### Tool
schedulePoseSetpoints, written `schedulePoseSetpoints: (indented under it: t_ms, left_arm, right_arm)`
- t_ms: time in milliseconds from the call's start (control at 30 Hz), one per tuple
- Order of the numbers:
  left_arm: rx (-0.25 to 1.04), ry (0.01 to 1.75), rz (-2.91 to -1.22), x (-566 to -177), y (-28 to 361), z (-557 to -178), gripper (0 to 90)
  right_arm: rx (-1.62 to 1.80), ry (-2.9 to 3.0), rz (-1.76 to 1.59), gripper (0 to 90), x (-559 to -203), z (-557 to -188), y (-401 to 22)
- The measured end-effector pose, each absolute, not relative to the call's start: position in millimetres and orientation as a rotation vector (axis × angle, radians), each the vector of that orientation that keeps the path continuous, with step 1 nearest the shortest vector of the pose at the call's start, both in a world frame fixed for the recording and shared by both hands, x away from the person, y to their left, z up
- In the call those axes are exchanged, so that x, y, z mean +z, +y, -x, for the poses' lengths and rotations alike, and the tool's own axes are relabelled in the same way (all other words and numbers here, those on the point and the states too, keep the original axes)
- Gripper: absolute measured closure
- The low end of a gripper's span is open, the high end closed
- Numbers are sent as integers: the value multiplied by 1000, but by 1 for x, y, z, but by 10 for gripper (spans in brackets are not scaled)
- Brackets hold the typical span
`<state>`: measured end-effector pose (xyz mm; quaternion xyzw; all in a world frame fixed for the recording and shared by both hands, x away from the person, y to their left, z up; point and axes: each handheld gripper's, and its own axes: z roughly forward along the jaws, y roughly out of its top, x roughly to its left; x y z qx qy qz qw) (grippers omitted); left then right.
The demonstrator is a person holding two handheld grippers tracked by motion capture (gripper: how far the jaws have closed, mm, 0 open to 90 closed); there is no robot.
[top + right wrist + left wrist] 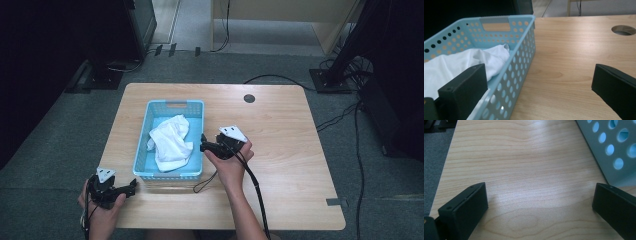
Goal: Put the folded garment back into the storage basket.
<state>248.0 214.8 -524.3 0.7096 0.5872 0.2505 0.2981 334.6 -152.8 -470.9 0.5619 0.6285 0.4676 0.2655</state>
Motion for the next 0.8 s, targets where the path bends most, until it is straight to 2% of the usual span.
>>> schedulePoseSetpoints:
  t_ms: [800]
  left_arm:
    - [666,1561,-1885,-524,215,-248,1]
  right_arm:
    - [1128,1716,-1589,0,-514,-323,-181]
